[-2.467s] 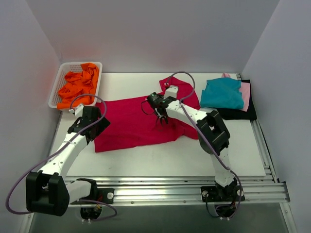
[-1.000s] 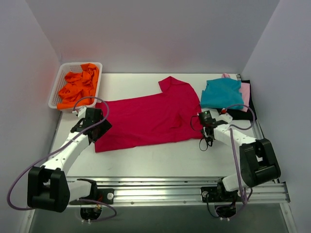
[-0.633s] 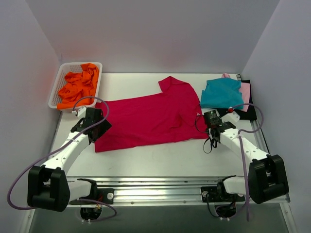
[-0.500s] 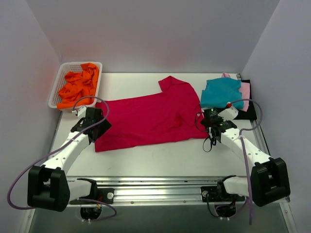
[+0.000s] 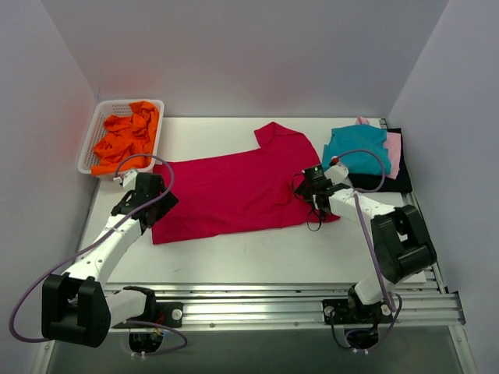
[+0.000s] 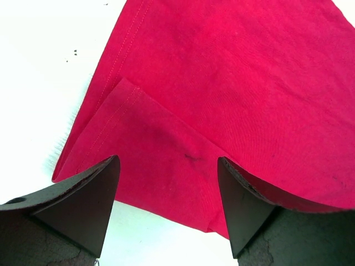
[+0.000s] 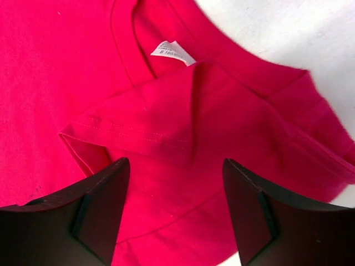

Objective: Fold and stack the t-shirts
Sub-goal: Fold the flattened tshirt in 1/3 of the way

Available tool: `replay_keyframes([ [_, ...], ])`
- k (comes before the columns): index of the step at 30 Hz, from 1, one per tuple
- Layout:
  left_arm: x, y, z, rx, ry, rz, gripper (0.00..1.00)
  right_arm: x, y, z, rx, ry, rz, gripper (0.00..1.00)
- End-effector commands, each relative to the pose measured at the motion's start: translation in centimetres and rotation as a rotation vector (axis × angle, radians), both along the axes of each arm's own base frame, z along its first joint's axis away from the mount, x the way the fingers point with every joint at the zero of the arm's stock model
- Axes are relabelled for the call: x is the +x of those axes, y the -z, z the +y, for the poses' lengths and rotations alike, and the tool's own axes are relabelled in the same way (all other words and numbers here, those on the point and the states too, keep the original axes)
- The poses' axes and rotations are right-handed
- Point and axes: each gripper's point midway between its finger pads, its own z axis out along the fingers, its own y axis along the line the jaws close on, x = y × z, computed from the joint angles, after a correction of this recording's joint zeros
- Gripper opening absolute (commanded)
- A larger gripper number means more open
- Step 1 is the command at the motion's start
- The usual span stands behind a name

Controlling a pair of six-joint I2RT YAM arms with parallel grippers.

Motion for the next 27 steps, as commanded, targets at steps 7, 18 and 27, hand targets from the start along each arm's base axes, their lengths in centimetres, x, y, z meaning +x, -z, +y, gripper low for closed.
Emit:
replay_keyframes([
  [7,0.6,-0.8,-0.3,-0.009,0.008,-0.047,0.8,2.6,-0.3,1.1,0.009,0.007,-0.042,0.56],
  [18,0.6,-0.4,-0.2,-0.005,0.006,-0.038,0.8,2.6,0.5,1.0,0.005,0.018,-0.026,0.5],
  [27,0.8,0.0,-0.4,-0.009,0.011,-0.03,0.8,2.3,1.0,0.9,-0.002,0.019,-0.015,0.43],
])
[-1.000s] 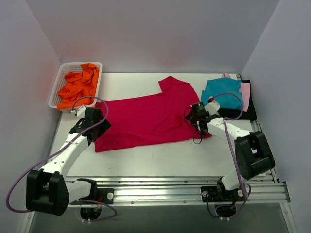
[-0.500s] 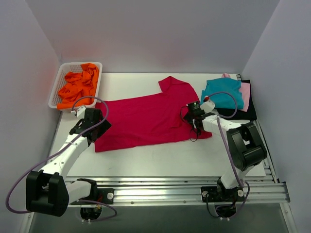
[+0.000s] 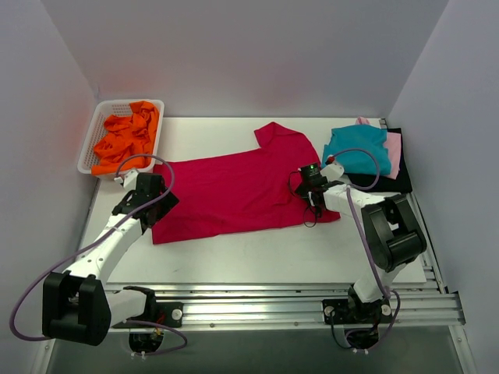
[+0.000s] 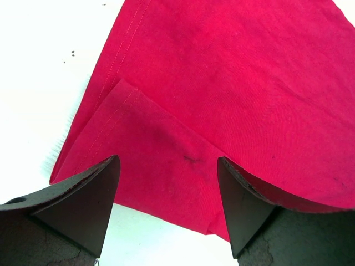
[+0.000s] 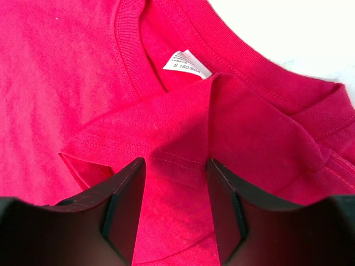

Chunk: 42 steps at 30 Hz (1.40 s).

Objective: Fold and stack the t-shirts
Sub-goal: Fold the flattened tshirt in 1/3 of the way

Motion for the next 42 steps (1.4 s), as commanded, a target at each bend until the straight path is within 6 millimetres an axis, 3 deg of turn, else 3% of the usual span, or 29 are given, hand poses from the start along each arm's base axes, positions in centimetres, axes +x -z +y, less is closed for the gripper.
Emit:
replay_keyframes([
  [1,0.6,-0.1,-0.3,-0.006,0.007,-0.025,0.8,0.6,-0.7,0.0,-0.007,0.019,-0.023,0.43],
  [11,0.6,-0.2,-0.2,-0.003,0.003,-0.029,0.8,0.0,0.0,-0.1,-0.01,0.021,-0.004,0.42],
  [14,0.7,-0.1,-0.2,-0.004,0.003,-0.026,0.8,-0.1,0.1,-0.2,-0.013,0.019,-0.001,0.38],
  [17,0.7,0.0,-0.3,-0.005,0.004,-0.026,0.8,-0.1,0.4,-0.2,-0.015,0.018,0.007,0.31],
  [18,0.7,0.0,-0.3,-0.004,0.005,-0.025,0.8,-0.2,0.5,-0.2,-0.016,0.018,0.01,0.24],
  [22,0.7,-0.1,-0.2,-0.004,0.001,-0.028,0.8,-0.3,1.2,-0.1,-0.014,0.019,0.026,0.17],
  [25,0.8,-0.1,-0.2,-0.005,0.002,-0.028,0.8,-0.3,1.4,-0.2,-0.017,0.02,0.032,0.02],
  [30,0.8,0.1,-0.3,-0.006,0.004,-0.023,0.8,-0.2,1.5,-0.2,-0.019,0.022,0.036,0.0],
  [36,0.8,0.1,-0.3,-0.007,0.006,-0.025,0.8,1.0,-0.7,-0.1,-0.012,0.034,0.006,0.0],
  [40,0.8,0.0,-0.5,-0.013,0.011,-0.025,0.8,3.6,-3.4,0.5,0.011,0.049,-0.058,0.0],
  [42,0.9,0.0,-0.5,-0.016,0.013,-0.026,0.8,4.0,-3.7,0.1,0.004,0.064,-0.047,0.0],
])
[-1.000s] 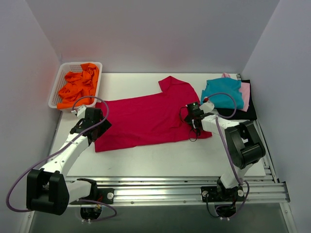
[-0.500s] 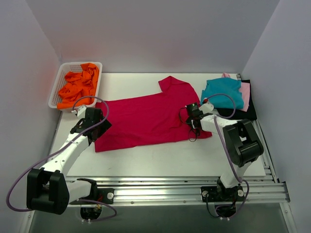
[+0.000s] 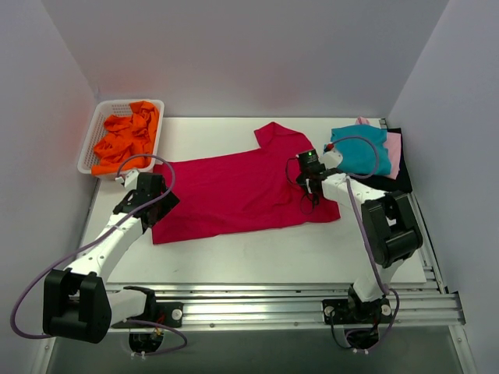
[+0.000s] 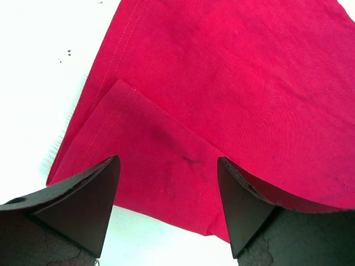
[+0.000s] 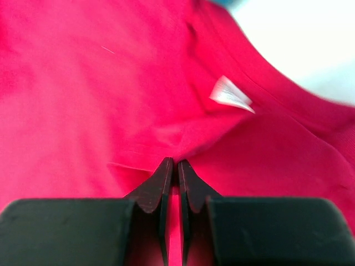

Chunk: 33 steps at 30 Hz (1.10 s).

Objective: Fold and stack the t-shirts
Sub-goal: Fold the flattened tshirt in 1/3 of the way

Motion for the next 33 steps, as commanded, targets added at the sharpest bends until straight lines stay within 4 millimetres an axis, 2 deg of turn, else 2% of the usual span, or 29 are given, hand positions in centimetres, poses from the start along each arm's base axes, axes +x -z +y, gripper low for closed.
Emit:
replay_keyframes([
  [1,0.6,-0.4,-0.4,-0.013,0.01,-0.034,0.8,2.4,-2.2,-0.6,-0.013,0.055,-0.033,0.0],
  [3,0.6,-0.4,-0.5,-0.015,0.012,-0.034,0.8,3.1,-2.3,-0.8,-0.018,0.073,-0.026,0.01],
  [4,0.6,-0.4,-0.4,-0.014,0.012,-0.035,0.8,3.5,-1.6,-1.0,-0.026,0.082,-0.01,0.08],
  [5,0.6,-0.5,-0.4,-0.013,0.011,-0.035,0.8,4.3,-2.3,-0.8,-0.021,0.093,-0.019,0.35],
  [7,0.6,-0.6,-0.4,-0.012,0.01,-0.038,0.8,5.0,-2.1,-1.0,-0.033,0.111,-0.019,0.69],
  [8,0.5,-0.5,-0.3,-0.009,0.01,-0.035,0.79,5.2,-1.7,-1.2,-0.043,0.124,-0.009,0.83],
  [9,0.5,-0.6,-0.3,-0.01,0.008,-0.037,0.8,5.8,-2.1,-1.2,-0.043,0.135,-0.019,0.95],
  [11,0.5,-0.6,-0.3,-0.01,0.008,-0.037,0.8,6.4,-1.9,-1.7,-0.057,0.151,-0.019,0.96],
  [14,0.4,-0.8,-0.1,-0.004,0.006,-0.041,0.8,7.2,-3.1,-2.0,-0.078,0.164,-0.035,0.96],
  [17,0.2,-1.0,0.0,0.0,0.001,-0.043,0.8,7.2,-5.4,-1.9,-0.073,0.159,-0.09,0.94],
  [19,0.2,-1.1,0.0,0.001,0.001,-0.048,0.8,6.1,-6.7,-1.3,-0.069,0.143,-0.12,0.93],
  [22,0.3,-1.1,0.0,0.002,0.0,-0.05,0.8,4.3,-7.4,-0.1,-0.069,0.116,-0.135,0.93],
  [26,0.4,-1.0,-0.1,-0.003,0.001,-0.047,0.8,2.6,-6.6,2.0,-0.059,0.063,-0.122,0.91],
  [33,0.2,-1.2,0.0,-0.003,0.003,-0.055,0.8,0.6,-3.3,4.4,-0.046,0.007,-0.07,0.82],
])
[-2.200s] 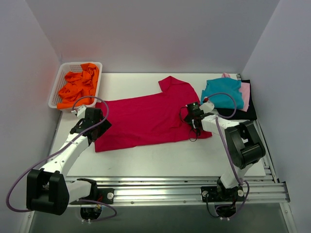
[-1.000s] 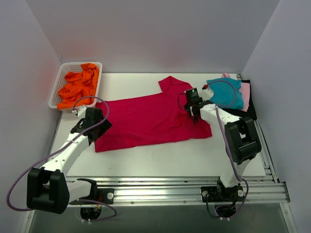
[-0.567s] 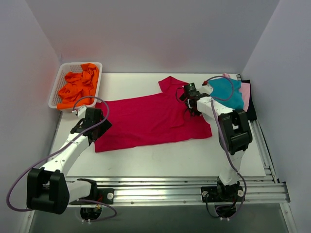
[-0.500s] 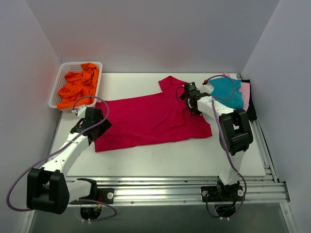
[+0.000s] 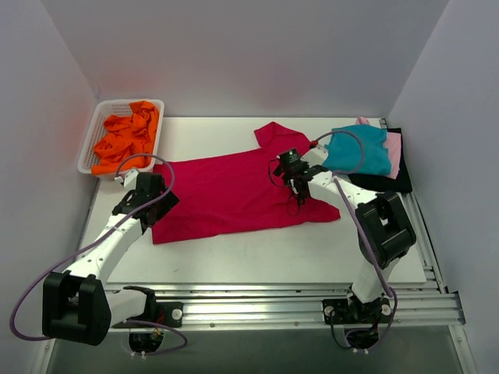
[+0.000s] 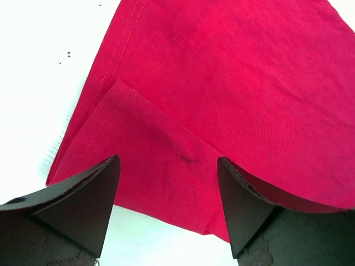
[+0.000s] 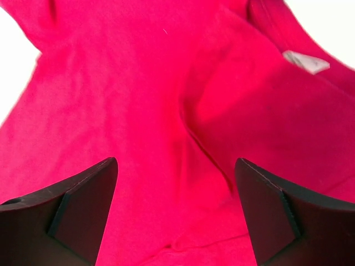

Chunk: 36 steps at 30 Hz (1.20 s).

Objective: Fold and stack the t-shirts
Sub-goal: Fold the flattened tshirt in 1/3 of the way

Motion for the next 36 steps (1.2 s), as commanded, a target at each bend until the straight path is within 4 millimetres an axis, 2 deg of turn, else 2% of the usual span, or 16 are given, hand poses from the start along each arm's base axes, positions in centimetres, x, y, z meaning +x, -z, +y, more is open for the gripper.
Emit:
replay_keyframes([
  [1,0.2,-0.9,0.0,-0.001,0.002,-0.043,0.8,-0.6,1.5,-0.1,-0.014,0.019,0.022,0.81],
  [10,0.2,-0.8,0.0,0.001,0.001,-0.038,0.8,-1.9,4.0,0.5,-0.03,0.002,0.068,0.73],
  [16,0.1,-0.7,0.1,0.003,-0.002,-0.036,0.8,-2.8,5.6,0.6,-0.037,-0.013,0.101,0.71],
  [20,0.2,-0.7,0.1,0.003,-0.002,-0.036,0.8,-3.1,6.2,0.5,-0.037,-0.017,0.111,0.63],
  [23,0.2,-0.5,0.1,0.003,-0.002,-0.033,0.8,-3.1,6.4,0.6,-0.036,-0.023,0.115,0.51],
  [27,0.2,-0.4,0.1,0.005,-0.003,-0.03,0.8,-3.0,6.7,0.8,-0.034,-0.03,0.117,0.26],
  [28,0.3,-0.4,0.1,0.005,-0.005,-0.031,0.8,-2.9,6.7,0.9,-0.032,-0.031,0.116,0.17],
  [31,0.3,-0.3,0.1,0.007,-0.006,-0.028,0.8,-2.7,6.8,1.1,-0.032,-0.038,0.118,0.0],
  [36,0.3,-0.3,0.2,0.009,-0.008,-0.027,0.8,-2.0,6.7,1.7,-0.021,-0.045,0.111,0.0],
])
